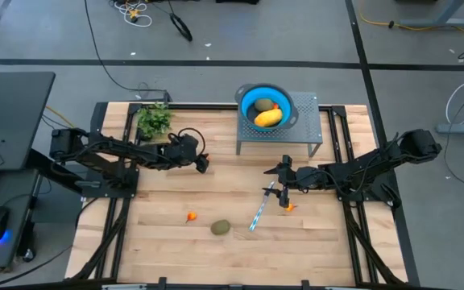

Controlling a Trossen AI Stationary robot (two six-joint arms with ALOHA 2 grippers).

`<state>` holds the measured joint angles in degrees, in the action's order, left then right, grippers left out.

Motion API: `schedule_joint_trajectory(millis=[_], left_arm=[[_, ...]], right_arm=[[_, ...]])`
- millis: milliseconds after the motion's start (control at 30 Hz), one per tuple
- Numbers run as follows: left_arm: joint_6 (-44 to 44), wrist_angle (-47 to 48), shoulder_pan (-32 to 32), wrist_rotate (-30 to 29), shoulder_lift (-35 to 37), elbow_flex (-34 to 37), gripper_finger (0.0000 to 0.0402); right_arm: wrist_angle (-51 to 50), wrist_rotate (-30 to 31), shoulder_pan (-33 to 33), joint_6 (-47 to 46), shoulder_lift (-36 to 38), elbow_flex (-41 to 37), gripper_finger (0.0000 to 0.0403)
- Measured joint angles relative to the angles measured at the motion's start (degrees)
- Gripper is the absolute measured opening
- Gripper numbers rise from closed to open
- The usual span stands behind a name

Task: Pick & Place Fruit
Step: Put the peach into the blue strainer bowl on the shelf

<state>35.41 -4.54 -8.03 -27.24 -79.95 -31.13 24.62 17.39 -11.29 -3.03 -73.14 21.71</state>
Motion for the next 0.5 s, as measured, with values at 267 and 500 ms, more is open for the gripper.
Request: schedule_joint_trajectory(millis=[267, 500], left_arm=[[-0.10, -3.41, 0.00, -0.13, -3.30, 0.65, 0.0310], [-0.55, -6.87, 0.00, 1.18, -7.28, 0.55, 0.0310]], right_arm=[[-0.01, 0.00, 0.00, 0.00, 0.00, 0.00, 0.0288], [-0.20, 0.01, 0.00, 0.02, 0.00, 0.00, 0.0288]])
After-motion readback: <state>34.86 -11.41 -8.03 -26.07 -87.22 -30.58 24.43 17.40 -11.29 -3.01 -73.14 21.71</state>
